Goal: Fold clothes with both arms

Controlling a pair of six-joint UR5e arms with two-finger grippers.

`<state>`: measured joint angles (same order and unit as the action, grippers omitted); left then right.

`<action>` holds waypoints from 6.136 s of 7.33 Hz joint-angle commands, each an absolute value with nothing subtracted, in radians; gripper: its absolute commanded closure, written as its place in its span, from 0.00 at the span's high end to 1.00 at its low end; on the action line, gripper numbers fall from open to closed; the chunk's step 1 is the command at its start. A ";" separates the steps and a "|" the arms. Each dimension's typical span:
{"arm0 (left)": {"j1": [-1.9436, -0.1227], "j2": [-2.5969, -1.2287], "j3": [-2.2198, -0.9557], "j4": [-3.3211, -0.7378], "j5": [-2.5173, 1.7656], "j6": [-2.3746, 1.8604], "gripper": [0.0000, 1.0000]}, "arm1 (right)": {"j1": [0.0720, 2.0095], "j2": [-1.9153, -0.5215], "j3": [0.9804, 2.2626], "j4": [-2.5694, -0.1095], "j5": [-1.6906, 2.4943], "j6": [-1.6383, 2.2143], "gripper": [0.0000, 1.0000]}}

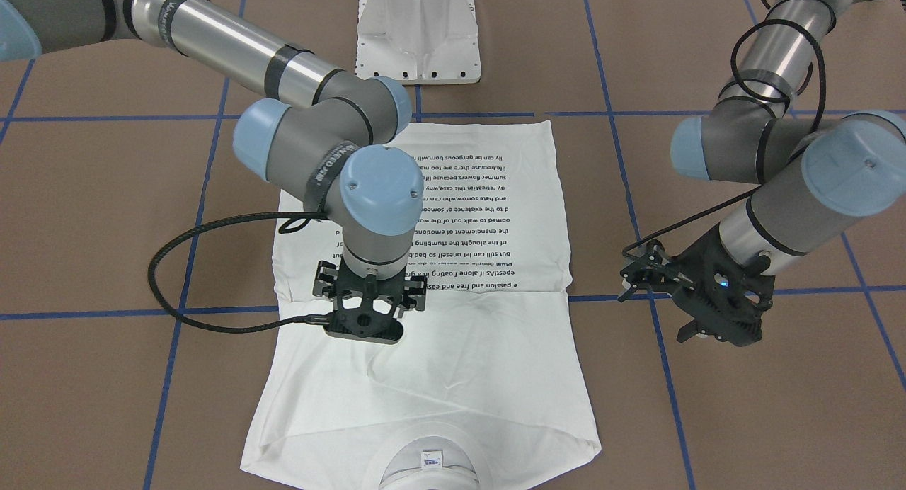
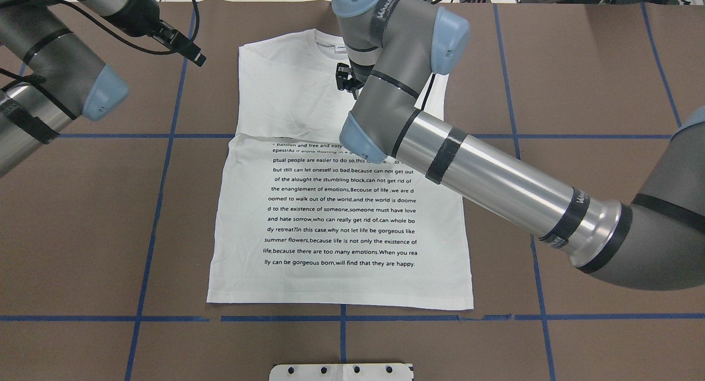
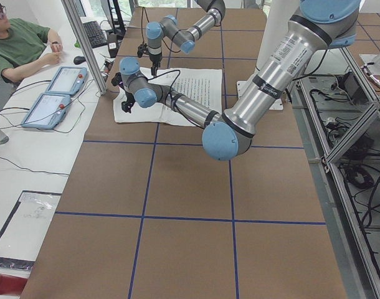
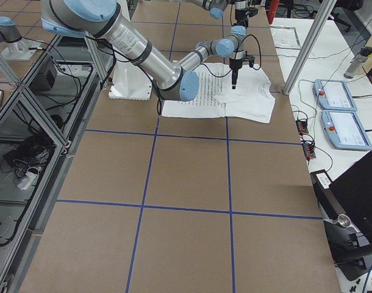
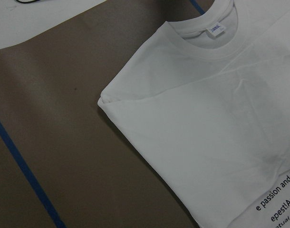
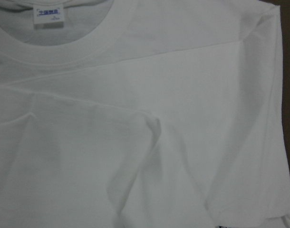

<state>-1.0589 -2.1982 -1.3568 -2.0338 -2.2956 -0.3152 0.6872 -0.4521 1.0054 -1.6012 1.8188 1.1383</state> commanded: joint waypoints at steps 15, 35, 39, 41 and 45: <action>-1.058 -2.194 -1.350 -2.042 -2.293 -0.319 1.00 | 0.581 -0.413 0.857 -1.479 1.654 1.123 0.56; -1.055 -2.195 -1.351 -2.045 -2.293 -0.325 1.00 | 0.577 -0.466 0.956 -1.552 1.654 1.101 0.12; -1.055 -2.195 -1.351 -2.045 -2.293 -0.327 1.00 | 0.613 -0.495 1.056 -1.624 1.666 1.088 0.00; -1.052 -2.195 -1.350 -2.045 -2.293 -0.327 1.00 | 0.647 -0.607 1.188 -1.647 1.669 1.053 0.00; -1.052 -2.197 -1.351 -2.045 -2.293 -0.328 1.00 | 0.696 -0.773 1.346 -1.677 1.667 0.918 0.00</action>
<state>-1.0524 -2.1955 -1.3514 -2.0448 -2.2933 -0.3271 0.6857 -0.7206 1.3012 -1.6762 1.6686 0.9525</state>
